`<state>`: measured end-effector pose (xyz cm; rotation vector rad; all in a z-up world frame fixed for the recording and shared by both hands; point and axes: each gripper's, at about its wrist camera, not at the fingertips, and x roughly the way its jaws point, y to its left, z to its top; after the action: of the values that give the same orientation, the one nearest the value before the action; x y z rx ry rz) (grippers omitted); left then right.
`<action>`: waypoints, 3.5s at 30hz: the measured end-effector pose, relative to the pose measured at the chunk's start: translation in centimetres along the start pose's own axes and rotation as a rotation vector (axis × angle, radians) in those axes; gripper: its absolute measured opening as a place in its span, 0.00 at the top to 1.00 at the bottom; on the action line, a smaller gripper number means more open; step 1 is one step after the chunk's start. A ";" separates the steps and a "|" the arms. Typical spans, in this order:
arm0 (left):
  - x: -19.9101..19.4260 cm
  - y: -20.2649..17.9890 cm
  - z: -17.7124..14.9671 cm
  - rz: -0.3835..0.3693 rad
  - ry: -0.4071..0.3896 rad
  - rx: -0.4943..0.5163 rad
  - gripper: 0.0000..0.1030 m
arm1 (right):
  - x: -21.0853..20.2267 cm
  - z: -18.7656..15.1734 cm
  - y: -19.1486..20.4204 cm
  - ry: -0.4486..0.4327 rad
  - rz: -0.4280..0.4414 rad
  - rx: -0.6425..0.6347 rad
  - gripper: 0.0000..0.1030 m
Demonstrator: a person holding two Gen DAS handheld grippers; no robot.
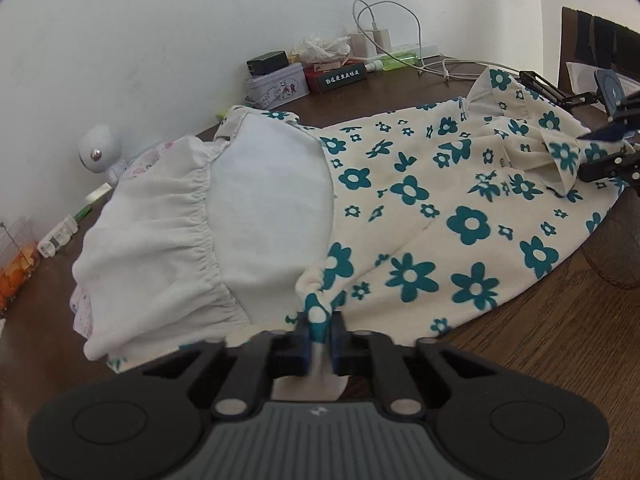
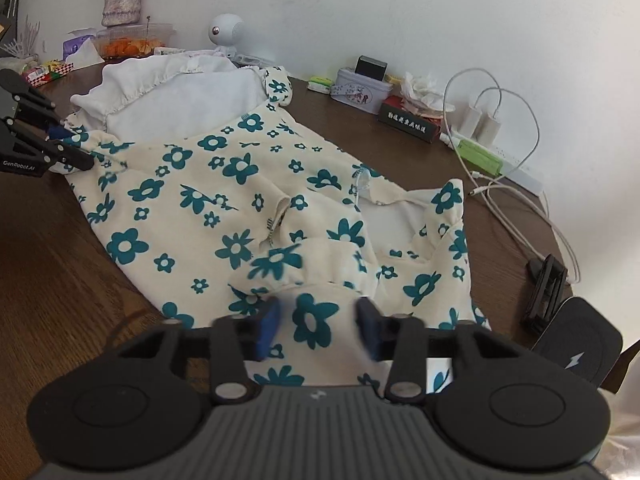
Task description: Fold clothes
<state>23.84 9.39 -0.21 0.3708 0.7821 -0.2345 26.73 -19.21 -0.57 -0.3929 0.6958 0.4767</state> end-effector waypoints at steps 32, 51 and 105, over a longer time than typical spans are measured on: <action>-10.8 -2.1 -4.5 -0.164 -0.160 0.012 0.37 | -11.4 -4.9 -0.3 -0.146 0.348 0.245 0.53; -7.9 -2.6 -6.7 -0.304 -0.013 0.063 0.90 | -3.7 -3.9 3.7 0.035 0.379 0.243 0.90; -1.3 15.1 -3.9 -0.023 -0.054 -0.399 1.00 | 12.5 24.3 9.4 0.050 0.291 -0.011 0.97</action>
<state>25.58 24.82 1.72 -0.0212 0.7598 -0.1047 42.50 3.99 6.20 -0.3163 0.8037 0.7479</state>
